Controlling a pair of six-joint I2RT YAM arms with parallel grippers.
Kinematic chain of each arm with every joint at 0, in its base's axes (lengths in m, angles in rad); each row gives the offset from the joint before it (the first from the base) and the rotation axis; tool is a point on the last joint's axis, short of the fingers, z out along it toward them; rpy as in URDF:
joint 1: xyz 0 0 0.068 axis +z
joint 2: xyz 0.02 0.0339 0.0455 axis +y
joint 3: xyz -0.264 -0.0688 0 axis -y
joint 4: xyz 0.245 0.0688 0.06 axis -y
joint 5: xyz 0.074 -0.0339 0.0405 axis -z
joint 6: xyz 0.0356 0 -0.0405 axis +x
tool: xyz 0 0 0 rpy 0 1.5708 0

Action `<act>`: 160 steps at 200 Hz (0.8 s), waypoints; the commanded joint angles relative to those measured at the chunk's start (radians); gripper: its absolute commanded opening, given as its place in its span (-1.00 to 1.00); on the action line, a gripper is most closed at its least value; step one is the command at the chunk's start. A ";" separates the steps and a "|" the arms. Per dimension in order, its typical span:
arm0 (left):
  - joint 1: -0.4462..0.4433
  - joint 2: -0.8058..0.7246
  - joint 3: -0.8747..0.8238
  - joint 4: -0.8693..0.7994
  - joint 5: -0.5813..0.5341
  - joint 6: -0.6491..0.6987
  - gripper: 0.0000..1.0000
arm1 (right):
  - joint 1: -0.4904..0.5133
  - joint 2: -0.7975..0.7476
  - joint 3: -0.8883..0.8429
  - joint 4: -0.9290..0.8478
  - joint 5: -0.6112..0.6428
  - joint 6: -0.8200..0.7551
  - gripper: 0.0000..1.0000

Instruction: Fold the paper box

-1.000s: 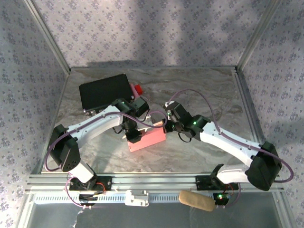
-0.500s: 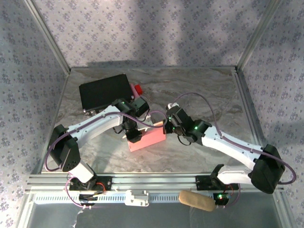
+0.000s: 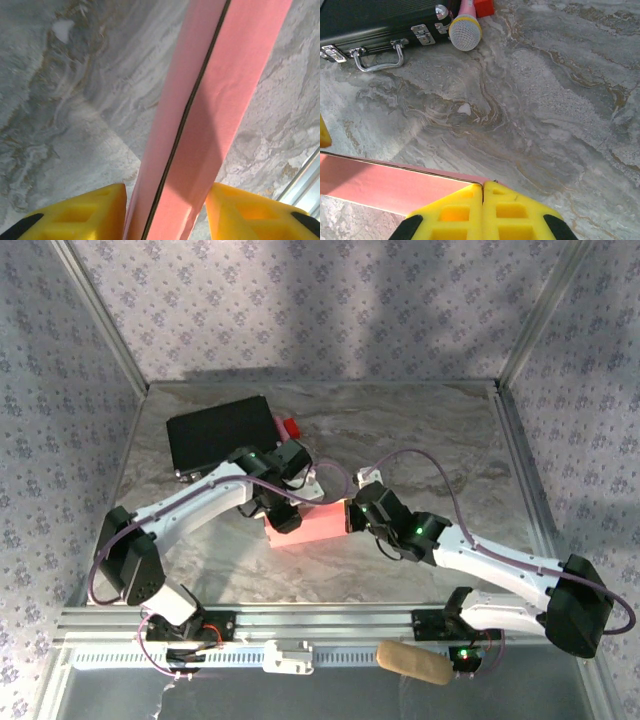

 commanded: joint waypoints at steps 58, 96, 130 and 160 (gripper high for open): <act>0.029 -0.141 -0.007 0.047 -0.009 -0.136 0.04 | 0.054 0.020 -0.025 -0.074 0.072 0.018 -1.00; 0.090 -0.277 -0.059 -0.014 -0.018 -0.354 -0.01 | 0.058 0.021 -0.027 -0.077 0.081 0.021 -1.00; 0.109 -0.385 -0.188 0.000 0.002 -0.426 -0.11 | 0.058 0.023 -0.026 -0.078 0.080 0.020 -1.00; 0.127 -0.386 -0.209 0.013 0.007 -0.432 -0.21 | 0.058 0.024 -0.019 -0.080 0.080 0.022 -1.00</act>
